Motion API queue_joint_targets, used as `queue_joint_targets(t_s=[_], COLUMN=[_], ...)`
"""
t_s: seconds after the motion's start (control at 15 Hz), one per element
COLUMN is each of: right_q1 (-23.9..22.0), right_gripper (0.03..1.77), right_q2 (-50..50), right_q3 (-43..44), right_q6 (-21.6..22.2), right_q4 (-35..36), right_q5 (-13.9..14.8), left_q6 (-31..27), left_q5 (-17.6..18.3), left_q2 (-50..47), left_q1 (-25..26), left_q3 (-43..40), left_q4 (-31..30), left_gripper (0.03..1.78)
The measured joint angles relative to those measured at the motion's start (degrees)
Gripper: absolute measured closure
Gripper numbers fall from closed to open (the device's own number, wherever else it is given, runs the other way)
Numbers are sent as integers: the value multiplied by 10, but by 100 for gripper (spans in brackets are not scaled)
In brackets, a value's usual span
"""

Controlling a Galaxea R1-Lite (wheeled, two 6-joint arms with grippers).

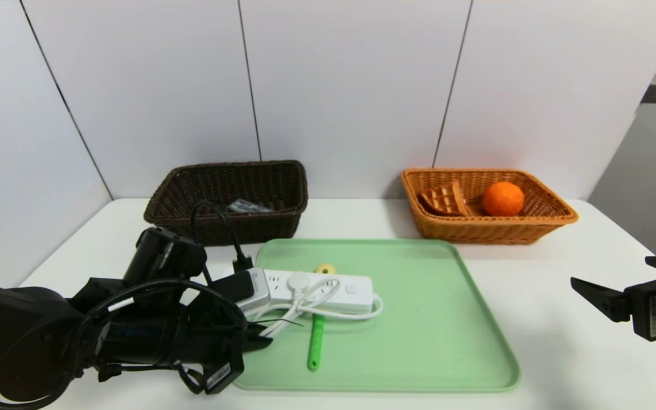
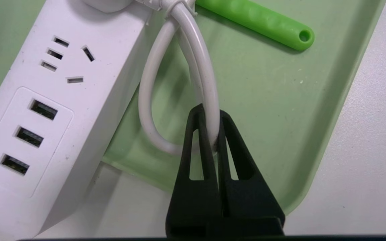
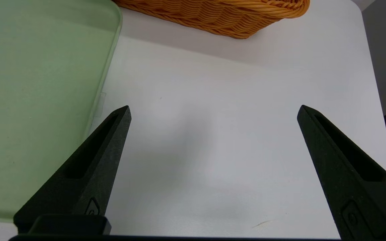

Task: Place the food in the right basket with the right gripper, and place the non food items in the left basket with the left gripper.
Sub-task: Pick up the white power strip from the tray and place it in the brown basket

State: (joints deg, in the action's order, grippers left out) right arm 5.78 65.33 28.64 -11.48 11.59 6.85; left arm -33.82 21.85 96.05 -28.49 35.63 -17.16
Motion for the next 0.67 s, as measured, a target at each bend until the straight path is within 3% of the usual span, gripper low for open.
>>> queue_joint_targets(t_s=[0.27, 0.67], right_q1=[0, 0], right_gripper=[9, 9], right_q2=[0, 1], right_q3=[-1, -5], right_q6=[0, 0], right_q4=[0, 0], right_q5=[-1, -1], left_q6=[7, 70], left_q5=[0, 3], left_q2=[-13, -46], left_q1=[0, 2], left_q3=[28, 108], left_q4=[-6, -7], left_gripper=[173, 173])
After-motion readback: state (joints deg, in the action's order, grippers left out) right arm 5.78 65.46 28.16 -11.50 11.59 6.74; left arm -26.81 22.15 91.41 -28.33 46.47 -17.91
